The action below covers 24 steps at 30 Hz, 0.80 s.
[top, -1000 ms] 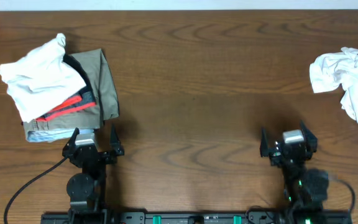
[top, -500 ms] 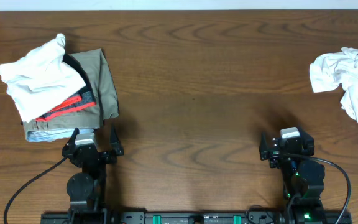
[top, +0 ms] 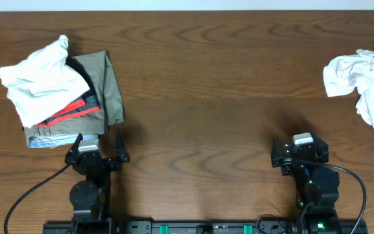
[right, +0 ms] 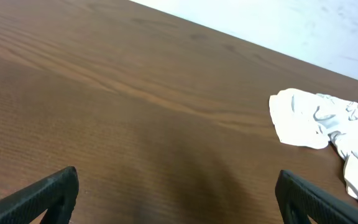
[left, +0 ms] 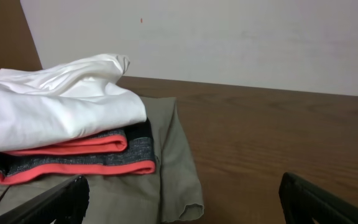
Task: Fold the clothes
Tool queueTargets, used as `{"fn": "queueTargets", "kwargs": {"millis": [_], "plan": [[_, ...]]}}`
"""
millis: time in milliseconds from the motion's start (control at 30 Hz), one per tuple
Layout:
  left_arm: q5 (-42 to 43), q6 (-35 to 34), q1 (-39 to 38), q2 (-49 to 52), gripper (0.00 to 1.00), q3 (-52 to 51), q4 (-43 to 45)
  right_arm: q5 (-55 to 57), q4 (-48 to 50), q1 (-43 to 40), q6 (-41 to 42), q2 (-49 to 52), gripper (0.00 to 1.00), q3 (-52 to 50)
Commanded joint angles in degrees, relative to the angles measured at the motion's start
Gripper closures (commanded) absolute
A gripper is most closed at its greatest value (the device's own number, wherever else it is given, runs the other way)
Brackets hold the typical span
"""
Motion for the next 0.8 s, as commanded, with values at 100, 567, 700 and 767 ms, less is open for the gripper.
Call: {"fn": "queueTargets", "kwargs": {"millis": [100, 567, 700, 767], "plan": [[-0.5, 0.2, -0.2, -0.4, 0.02, -1.2, -2.1, 0.5, -0.1, -0.4, -0.1, -0.2, 0.01, -0.2], [-0.5, 0.1, -0.2, -0.4, 0.02, -1.2, -2.1, 0.9, -0.1, -0.4, 0.0, -0.2, 0.01, -0.2], [-0.5, 0.1, -0.2, -0.4, 0.02, -1.2, -2.0, 0.9, 0.5, -0.4, 0.0, -0.2, 0.01, -0.2], [-0.5, 0.1, -0.2, -0.4, 0.02, -1.2, -1.8, 0.7, 0.8, -0.4, 0.5, -0.2, 0.01, -0.2]]}}
